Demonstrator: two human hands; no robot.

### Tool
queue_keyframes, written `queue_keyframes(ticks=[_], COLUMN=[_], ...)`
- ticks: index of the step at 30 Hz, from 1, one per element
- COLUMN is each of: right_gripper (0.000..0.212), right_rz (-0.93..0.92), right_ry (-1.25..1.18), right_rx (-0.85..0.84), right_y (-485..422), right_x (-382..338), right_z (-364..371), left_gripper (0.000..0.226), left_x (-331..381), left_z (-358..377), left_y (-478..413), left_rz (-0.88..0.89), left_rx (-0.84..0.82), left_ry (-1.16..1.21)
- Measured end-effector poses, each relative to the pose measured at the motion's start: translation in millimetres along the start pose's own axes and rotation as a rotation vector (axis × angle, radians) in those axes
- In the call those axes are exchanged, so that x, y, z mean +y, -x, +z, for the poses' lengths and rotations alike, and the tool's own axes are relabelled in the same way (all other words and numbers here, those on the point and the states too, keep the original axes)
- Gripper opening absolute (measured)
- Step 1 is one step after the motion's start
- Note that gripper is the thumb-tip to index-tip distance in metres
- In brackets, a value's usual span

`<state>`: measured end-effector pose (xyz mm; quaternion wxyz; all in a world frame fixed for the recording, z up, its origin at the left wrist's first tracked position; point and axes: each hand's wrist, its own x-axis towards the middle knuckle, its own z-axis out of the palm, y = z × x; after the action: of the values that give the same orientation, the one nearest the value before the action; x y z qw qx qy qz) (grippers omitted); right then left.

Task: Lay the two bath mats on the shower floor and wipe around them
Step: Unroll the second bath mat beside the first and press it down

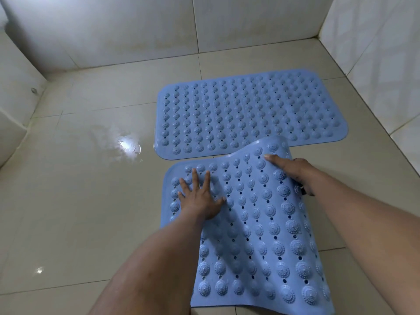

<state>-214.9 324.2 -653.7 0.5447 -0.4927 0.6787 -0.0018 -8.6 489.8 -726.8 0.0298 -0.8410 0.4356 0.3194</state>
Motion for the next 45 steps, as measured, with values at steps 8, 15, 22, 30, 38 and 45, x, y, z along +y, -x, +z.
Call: queue_keyframes(ticks=[8, 15, 22, 30, 38, 45], right_gripper=[0.048, 0.142, 0.08, 0.123, 0.077, 0.11], right_rz=[-0.057, -0.057, -0.013, -0.03, -0.023, -0.066], right_ry=[0.068, 0.297, 0.161, 0.645, 0.33, 0.496], right_rx=[-0.113, 0.223, -0.024, 0.494, 0.097, 0.459], right_y=[11.3, -1.7, -1.4, -2.1, -7.0, -19.4], right_x=[-3.0, 8.4, 12.7, 20.5, 25.9, 46.3], right_z=[-28.8, -40.3, -53.9, -53.8, -86.4, -99.6], left_gripper=[0.119, 0.122, 0.125, 0.13, 0.131, 0.132], left_x=[-0.9, 3.3, -1.1, 0.4, 4.8, 5.4], left_z=[1.1, -4.1, -6.7, -12.7, -13.2, -12.6], left_y=[6.8, 6.7, 2.4, -3.7, -4.9, -7.8], left_rz=[0.123, 0.088, 0.077, 0.08, 0.064, 0.057], left_rx=[-0.102, -0.134, -0.141, -0.156, -0.16, -0.172], left_ry=[-0.082, -0.1, -0.118, -0.128, -0.127, -0.102])
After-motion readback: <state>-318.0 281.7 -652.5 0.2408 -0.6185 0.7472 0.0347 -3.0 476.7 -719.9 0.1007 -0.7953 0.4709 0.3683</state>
